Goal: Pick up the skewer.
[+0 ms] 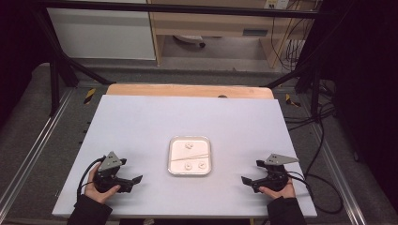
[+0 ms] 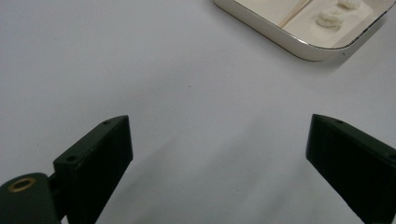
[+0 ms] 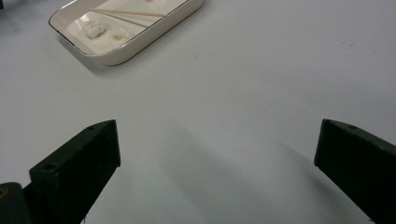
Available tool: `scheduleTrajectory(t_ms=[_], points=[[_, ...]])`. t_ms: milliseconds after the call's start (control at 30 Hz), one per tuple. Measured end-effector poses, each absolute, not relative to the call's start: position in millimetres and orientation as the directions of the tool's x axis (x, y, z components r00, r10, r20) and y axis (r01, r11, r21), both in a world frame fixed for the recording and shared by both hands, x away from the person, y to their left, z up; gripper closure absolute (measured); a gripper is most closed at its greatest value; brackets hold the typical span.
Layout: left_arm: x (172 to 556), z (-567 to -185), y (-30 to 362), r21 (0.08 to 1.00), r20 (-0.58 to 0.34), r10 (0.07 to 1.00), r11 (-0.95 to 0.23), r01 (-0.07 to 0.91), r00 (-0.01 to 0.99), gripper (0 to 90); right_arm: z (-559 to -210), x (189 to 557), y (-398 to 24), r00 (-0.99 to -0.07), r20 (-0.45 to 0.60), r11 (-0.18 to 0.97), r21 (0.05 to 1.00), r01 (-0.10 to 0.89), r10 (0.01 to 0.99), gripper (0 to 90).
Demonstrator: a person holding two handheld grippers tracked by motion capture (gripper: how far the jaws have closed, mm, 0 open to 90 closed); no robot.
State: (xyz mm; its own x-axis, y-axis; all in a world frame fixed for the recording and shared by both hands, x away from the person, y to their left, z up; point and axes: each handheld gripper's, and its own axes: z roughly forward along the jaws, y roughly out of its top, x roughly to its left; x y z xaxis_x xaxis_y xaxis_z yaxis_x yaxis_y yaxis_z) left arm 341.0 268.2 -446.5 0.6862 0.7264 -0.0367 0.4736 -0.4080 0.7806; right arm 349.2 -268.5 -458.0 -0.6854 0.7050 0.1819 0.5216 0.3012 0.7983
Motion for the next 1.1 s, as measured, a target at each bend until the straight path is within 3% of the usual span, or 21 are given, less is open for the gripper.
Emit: scheduleTrajectory(t_ms=[767,1100], points=[[343.3,-437.4,250.7,0.774,-0.025,0.704,-0.435,0.459,0.71,7.3,-458.6,349.4,-267.8,-0.679,0.169,0.31,0.794,0.523,0.715,0.9],[344.7,-424.1,232.0,0.772,-0.012,0.681,-0.46,0.44,0.733,13.4,-458.9,349.4,-267.7,-0.681,0.163,0.317,0.792,0.522,0.714,1.0]])
